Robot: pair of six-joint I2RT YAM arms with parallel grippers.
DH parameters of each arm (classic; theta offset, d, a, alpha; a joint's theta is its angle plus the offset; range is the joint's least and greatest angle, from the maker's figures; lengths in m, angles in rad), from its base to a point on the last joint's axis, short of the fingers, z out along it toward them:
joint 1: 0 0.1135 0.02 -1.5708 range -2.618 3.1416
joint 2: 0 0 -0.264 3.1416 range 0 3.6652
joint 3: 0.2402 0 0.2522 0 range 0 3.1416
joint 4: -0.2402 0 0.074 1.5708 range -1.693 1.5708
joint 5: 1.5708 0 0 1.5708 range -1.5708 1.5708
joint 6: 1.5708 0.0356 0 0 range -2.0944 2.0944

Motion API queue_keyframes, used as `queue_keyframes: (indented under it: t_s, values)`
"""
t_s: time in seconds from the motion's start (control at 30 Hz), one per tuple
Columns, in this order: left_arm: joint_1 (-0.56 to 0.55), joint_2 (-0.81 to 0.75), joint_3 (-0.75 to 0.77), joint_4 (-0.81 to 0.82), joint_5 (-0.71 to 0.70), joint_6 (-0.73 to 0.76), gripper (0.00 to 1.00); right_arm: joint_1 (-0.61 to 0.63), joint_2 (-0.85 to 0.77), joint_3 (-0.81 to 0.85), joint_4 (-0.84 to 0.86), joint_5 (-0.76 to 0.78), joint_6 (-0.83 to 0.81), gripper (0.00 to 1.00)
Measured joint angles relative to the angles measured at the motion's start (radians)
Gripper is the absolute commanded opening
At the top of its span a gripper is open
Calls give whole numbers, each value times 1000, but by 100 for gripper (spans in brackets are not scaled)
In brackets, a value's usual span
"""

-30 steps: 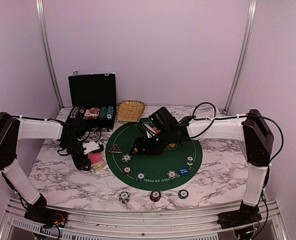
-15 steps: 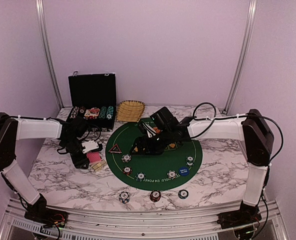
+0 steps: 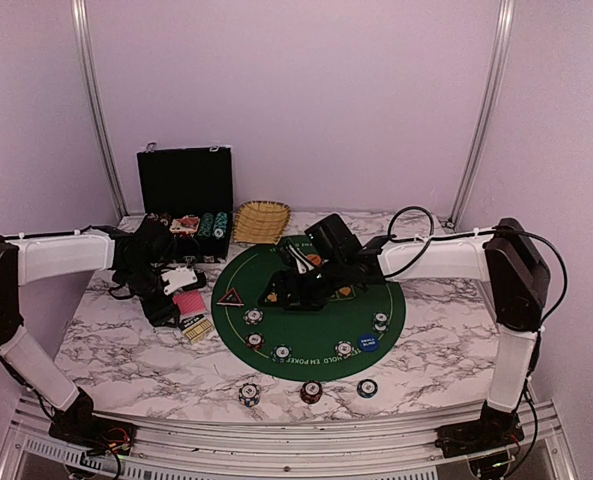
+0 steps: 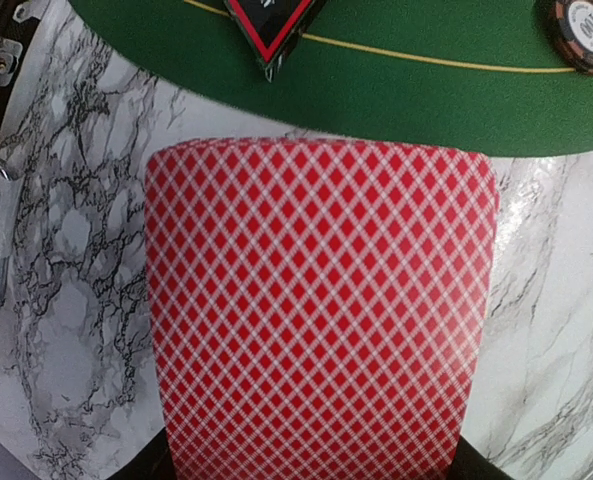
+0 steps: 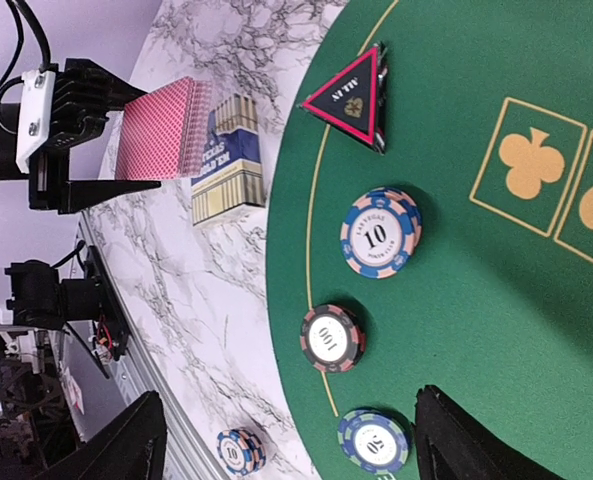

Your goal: Distribute texas hold em gaming equipment

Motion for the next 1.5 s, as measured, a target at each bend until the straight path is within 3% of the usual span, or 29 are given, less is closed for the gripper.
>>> queue_keyframes:
  t_s: [0.8,1.13,1.5]
  values:
    - [-169,-40,243,-132,124,-43,0,0,78,-32,489,-264,350,83]
    - [-199,-20,275,-153,126,-39,0,2,128,-33,638,-311,457,78]
    - [-210,-15,278,-163,143,-19,0,5,183,-32,766,-358,551,66]
